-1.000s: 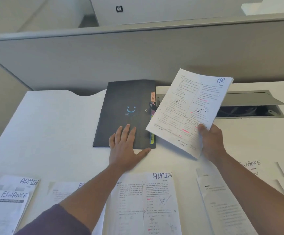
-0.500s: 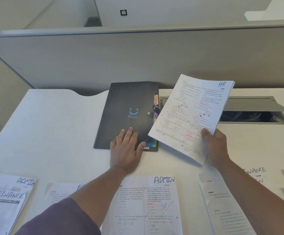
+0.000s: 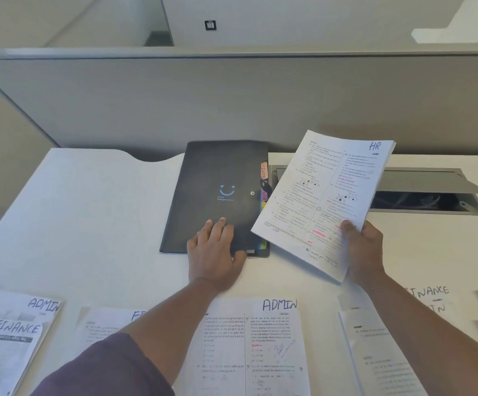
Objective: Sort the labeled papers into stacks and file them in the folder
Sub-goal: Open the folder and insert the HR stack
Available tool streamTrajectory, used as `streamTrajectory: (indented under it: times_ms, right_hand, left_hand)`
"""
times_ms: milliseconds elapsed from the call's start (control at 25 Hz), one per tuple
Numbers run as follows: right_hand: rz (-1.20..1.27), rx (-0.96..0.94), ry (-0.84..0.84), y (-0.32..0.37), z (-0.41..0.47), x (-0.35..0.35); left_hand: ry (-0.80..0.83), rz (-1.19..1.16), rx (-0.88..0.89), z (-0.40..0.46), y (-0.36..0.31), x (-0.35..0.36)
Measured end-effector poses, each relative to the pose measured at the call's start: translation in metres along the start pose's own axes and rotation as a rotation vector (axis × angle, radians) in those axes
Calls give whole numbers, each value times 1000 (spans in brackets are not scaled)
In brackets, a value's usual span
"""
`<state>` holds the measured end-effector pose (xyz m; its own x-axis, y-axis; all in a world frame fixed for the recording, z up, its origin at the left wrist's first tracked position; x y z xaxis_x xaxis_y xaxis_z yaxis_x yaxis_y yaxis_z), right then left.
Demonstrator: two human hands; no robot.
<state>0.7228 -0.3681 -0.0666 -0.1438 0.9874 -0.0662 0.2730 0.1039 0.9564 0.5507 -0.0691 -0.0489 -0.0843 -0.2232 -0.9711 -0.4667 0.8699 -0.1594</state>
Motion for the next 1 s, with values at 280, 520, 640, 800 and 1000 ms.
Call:
streamTrajectory:
  times_ms: [280, 520, 640, 800, 1000]
  right_hand:
    - [-18, -19, -18, 1, -3, 0]
    - [-29, -8, -11, 2, -4, 1]
    - [25, 15, -6, 4, -7, -1]
    - [67, 24, 13, 11, -15, -6]
    - [-10, -97, 60, 41, -25, -9]
  left_hand:
    - [-41, -51, -7, 0, 5, -4]
    - [-72, -4, 26, 1, 5, -2]
    - [-65, -78, 8, 4, 10, 1]
    - [-80, -188, -22, 6, 15, 2]
    - [-131, -352, -5, 5, 18, -1]
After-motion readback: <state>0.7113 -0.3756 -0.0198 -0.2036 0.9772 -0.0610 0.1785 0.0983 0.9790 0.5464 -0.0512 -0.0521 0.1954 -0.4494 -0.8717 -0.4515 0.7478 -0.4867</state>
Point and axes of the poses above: each hand's wrist, its own z-axis towards the middle knuckle, its own x-axis out of the palm, y = z × x, the point moved 9 cm from there along z, towards the middle knuckle, and after that the axes turned 6 degrees about y, right-handed, at the moved point
